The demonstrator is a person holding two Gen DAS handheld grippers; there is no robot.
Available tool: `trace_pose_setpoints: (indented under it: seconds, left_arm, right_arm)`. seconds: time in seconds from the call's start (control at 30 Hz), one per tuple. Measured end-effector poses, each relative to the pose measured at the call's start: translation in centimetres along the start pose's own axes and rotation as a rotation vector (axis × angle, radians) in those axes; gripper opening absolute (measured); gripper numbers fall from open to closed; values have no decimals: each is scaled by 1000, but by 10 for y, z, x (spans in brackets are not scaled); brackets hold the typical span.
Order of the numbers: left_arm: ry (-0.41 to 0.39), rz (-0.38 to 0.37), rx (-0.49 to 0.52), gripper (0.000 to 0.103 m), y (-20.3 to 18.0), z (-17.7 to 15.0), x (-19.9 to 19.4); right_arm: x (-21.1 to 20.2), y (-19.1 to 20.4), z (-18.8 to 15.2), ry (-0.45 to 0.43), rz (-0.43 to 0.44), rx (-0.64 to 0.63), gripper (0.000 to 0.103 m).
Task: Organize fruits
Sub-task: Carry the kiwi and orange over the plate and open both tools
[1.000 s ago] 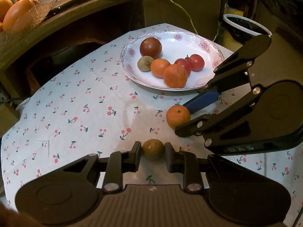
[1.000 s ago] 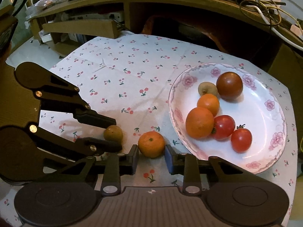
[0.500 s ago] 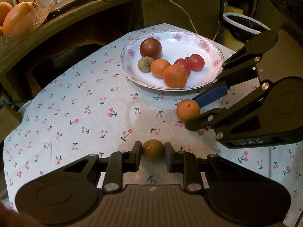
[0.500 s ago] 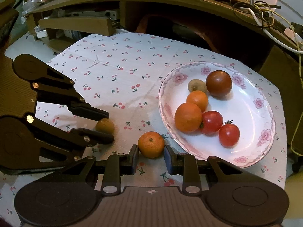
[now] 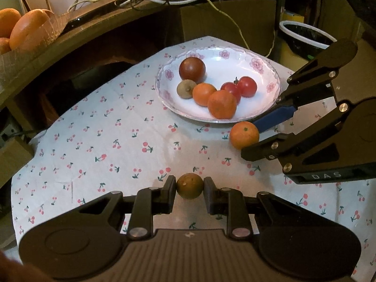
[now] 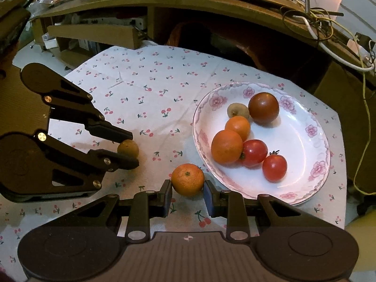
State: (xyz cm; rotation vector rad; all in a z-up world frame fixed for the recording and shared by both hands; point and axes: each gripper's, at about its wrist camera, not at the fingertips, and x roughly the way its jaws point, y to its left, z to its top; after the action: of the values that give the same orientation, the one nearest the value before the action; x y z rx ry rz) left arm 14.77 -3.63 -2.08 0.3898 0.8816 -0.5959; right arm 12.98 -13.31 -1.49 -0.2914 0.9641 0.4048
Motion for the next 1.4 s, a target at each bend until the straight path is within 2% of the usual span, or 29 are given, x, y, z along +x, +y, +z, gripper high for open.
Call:
trace_pose_setpoints:
  seconds: [0.83, 1.23, 1.4]
  left_arm:
    - [-69, 10, 2, 31, -10, 34, -1]
    - [-94, 15, -30, 31, -10, 61, 18]
    - [-99, 27, -40, 31, -11, 71, 27]
  right_arm:
    - [-20, -11, 2, -62, -38, 24, 29]
    - [-17, -48, 5, -76, -104, 102, 29]
    - [-10, -63, 7, -72, -105, 153, 29]
